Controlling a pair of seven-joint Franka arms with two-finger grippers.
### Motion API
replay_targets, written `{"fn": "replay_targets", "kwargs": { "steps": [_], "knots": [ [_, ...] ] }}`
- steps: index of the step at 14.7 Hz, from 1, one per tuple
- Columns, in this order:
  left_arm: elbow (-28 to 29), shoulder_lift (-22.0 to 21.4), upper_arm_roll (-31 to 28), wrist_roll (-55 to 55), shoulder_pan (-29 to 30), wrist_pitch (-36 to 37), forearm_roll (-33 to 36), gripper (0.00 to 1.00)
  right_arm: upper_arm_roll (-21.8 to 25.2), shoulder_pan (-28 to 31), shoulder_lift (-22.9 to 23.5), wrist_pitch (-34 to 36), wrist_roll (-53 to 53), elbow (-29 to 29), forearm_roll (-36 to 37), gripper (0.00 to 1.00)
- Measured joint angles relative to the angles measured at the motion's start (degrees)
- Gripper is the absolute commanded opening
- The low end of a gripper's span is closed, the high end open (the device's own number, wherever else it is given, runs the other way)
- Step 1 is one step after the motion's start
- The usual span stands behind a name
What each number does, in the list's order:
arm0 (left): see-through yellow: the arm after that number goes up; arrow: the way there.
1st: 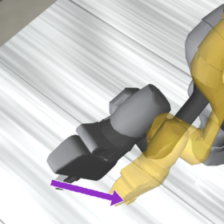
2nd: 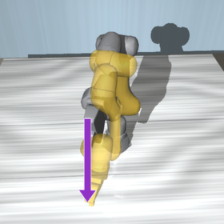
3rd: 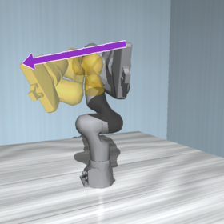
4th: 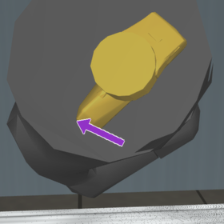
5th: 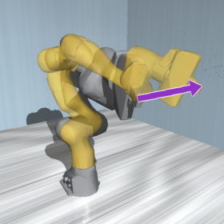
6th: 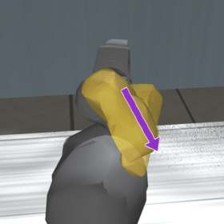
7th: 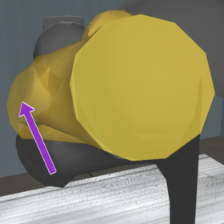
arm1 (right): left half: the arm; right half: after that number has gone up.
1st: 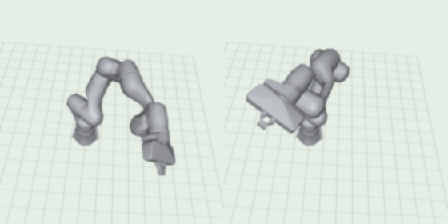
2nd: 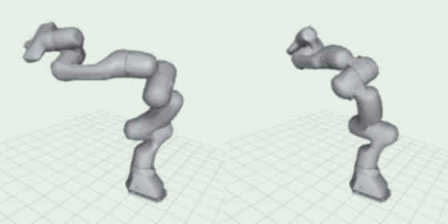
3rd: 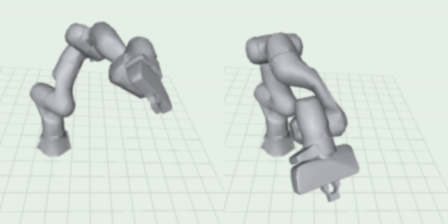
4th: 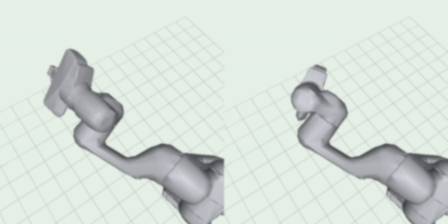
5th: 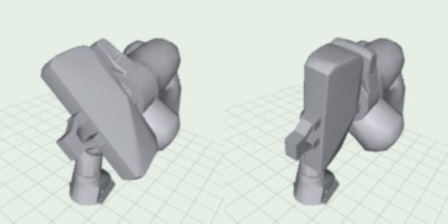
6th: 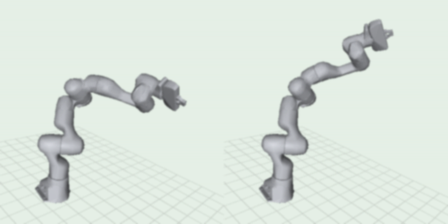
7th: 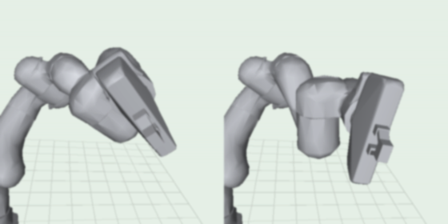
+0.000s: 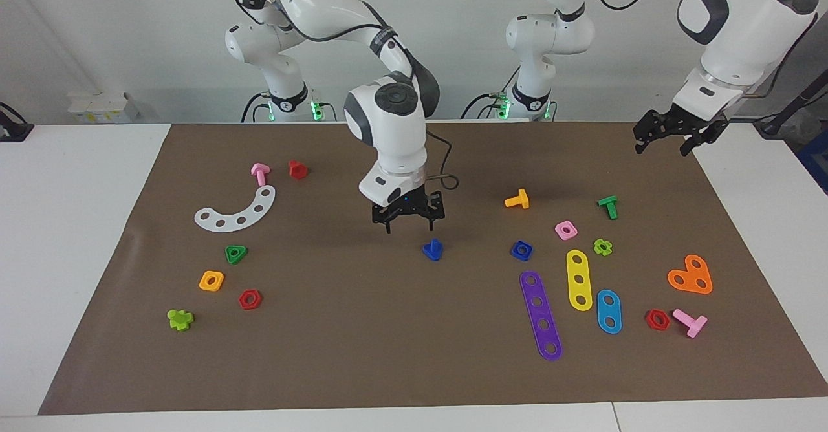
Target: Unscrew and place screws in storage area
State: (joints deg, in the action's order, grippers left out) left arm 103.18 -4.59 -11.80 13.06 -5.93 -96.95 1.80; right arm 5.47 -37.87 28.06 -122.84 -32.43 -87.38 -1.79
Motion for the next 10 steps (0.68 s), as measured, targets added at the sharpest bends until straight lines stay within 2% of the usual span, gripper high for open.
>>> {"fn": "replay_targets", "kwargs": {
  "steps": [2,3,5,6,10],
  "knots": [
    [-0.12,-0.01,0.0,0.06,1.19,-0.02,0.0,1.0,0.03,-2.24,4.02,-1.76,-2.0,2.25,0.8,0.97],
    [-0.25,-0.03,0.04,-0.01,1.25,-0.02,0.0,1.0,0.05,-2.69,5.42,-3.32,-2.18,2.83,1.02,0.9],
    [-0.44,-0.1,0.69,-1.51,1.18,-0.02,0.0,1.0,0.09,-2.93,7.08,-5.55,-2.12,3.04,1.11,0.63],
    [-0.55,-0.1,1.22,-2.92,1.1,-0.02,0.0,1.0,0.11,-2.93,7.5,-5.81,-1.84,3.02,1.17,0.54],
    [-0.69,-0.11,3.92,-5.34,0.99,-0.01,0.0,1.0,0.11,-2.95,7.85,-5.82,-0.72,2.46,1.25,0.53]
  ]
}}
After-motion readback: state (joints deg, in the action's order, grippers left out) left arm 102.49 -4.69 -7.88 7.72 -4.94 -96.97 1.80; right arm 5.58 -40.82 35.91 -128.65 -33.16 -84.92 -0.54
